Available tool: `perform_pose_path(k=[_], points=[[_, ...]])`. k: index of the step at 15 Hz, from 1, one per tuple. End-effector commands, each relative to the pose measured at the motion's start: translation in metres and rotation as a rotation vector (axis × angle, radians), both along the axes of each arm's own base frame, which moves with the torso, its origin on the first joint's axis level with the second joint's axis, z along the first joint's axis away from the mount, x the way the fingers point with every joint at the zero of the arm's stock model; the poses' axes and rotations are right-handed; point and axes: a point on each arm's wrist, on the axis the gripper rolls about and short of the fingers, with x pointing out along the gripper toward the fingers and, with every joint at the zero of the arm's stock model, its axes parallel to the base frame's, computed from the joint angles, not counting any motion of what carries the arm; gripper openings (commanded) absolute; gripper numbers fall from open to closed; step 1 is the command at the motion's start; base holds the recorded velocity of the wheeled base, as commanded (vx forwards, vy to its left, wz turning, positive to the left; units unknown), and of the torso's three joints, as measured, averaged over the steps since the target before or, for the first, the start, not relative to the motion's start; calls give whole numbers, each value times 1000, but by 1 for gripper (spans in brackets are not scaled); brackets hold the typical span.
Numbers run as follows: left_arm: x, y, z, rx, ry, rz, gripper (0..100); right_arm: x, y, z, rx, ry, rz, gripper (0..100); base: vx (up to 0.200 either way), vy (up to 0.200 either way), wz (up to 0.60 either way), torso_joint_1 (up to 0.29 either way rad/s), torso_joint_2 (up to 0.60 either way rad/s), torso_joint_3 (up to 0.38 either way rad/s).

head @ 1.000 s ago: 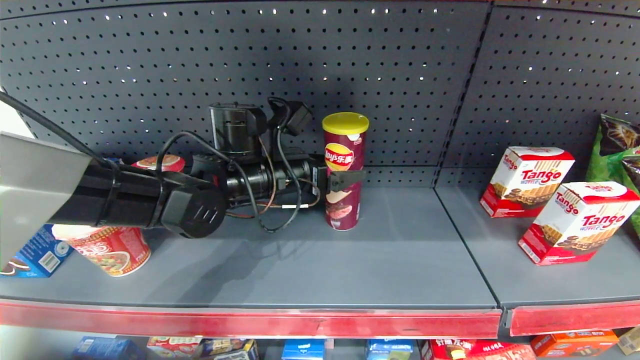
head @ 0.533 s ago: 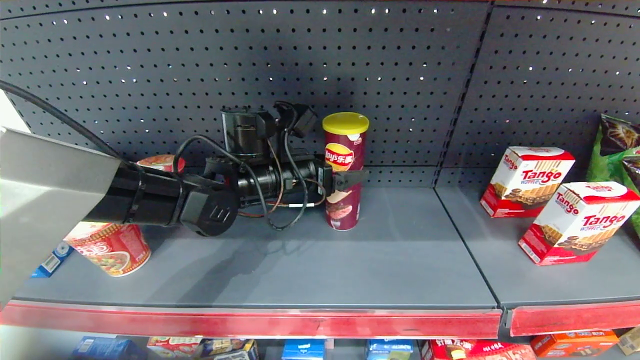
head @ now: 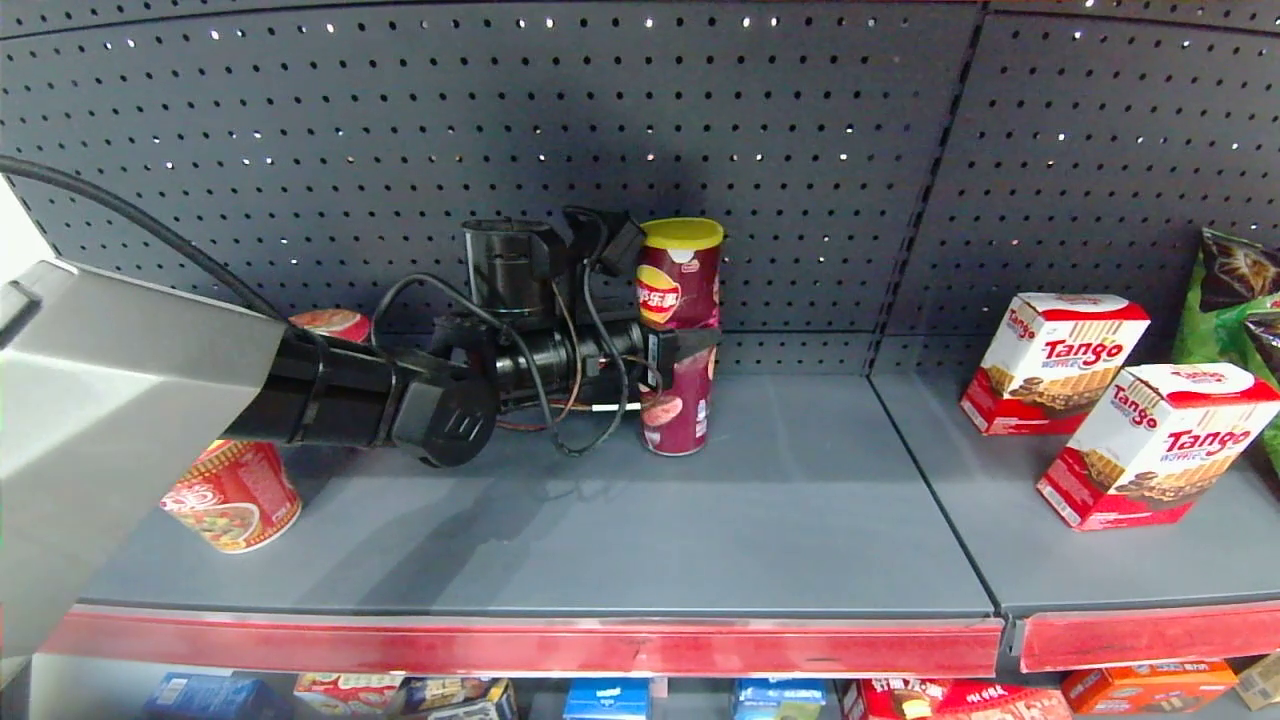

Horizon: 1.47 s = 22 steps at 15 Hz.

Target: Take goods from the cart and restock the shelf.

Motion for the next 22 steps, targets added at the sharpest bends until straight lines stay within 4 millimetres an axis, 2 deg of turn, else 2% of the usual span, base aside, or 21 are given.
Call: perform_pose_path(k=[1,6,8,10,12,18,20,22], points=[[0,1,1,0,0,2,0,0,0,0,-1,-1,0,0,0,0,0,0,0,0],[-4,1,2,1,2,2,0,0,0,0,-1,-3,3,0,0,0,0,0,0,0],[-13,6,6,3,6,2,0,0,0,0,-1,-3,3,0,0,0,0,0,0,0],[-28,14,12,9,15,0,0,-1,0,1,-1,-10,5,0,0,0,0,0,0,0],[-53,21,21,12,20,-13,0,-6,0,0,1,-34,11,0,0,0,0,0,0,0],[-110,42,32,16,37,-53,0,-17,0,-13,-1,-67,16,0,0,0,0,0,0,0],[-127,43,33,9,46,-125,0,-22,0,-16,-1,-69,20,0,0,0,0,0,0,0],[-143,53,32,-6,66,-262,0,-25,0,-17,0,-75,22,0,0,0,0,0,0,0]])
